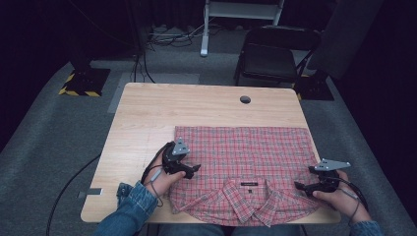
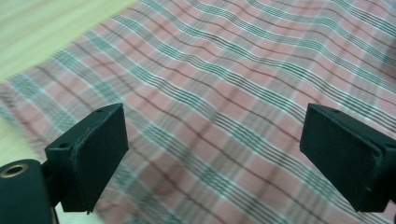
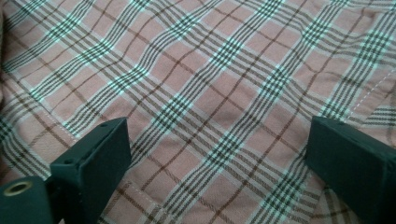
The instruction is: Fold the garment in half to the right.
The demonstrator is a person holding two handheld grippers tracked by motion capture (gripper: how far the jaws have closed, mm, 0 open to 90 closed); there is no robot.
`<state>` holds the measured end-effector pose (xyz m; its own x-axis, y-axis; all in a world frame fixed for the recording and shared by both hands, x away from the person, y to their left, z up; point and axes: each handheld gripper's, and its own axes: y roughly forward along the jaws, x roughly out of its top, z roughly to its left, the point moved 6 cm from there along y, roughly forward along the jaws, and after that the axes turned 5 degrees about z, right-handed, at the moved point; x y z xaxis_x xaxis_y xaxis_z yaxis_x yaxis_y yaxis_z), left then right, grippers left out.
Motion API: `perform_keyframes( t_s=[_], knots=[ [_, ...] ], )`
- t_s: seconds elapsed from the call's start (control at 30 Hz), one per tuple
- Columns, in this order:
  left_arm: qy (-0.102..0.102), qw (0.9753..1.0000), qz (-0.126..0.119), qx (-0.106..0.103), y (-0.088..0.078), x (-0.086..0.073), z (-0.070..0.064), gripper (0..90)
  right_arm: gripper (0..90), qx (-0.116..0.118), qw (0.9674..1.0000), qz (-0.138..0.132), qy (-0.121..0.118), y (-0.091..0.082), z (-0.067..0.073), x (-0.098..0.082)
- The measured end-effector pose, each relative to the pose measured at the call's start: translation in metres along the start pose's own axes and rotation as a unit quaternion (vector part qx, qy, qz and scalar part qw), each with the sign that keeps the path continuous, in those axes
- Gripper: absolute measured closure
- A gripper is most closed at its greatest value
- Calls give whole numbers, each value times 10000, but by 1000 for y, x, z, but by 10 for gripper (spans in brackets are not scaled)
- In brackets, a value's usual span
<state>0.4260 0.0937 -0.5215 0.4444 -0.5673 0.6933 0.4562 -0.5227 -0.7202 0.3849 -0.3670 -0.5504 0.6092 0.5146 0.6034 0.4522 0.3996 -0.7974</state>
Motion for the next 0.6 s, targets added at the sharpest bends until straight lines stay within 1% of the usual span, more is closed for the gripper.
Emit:
perform_keyframes(
  t_s=[0.27, 0.37, 0.43, 0.5, 0.6],
  knots=[
    [-90, 9997, -131, 182, -3, 8, 27, 77, 67, -5, 10000, -23, 2, 0, 0, 0],
    [-134, 9995, -192, 200, -3, 11, 35, 77, 68, -3, 10000, -7, 5, 0, 0, 0],
    [-161, 9992, -223, 283, -2, 13, 38, 78, 67, -2, 10000, 4, 8, 0, 0, 0],
    [-78, 9990, -263, 342, -1, 16, 40, 80, 67, -4, 10000, 15, 10, 0, 0, 0],
    [-36, 9988, -331, 372, 1, 21, 43, 82, 67, -5, 10000, 22, 9, 0, 0, 0]
  ],
)
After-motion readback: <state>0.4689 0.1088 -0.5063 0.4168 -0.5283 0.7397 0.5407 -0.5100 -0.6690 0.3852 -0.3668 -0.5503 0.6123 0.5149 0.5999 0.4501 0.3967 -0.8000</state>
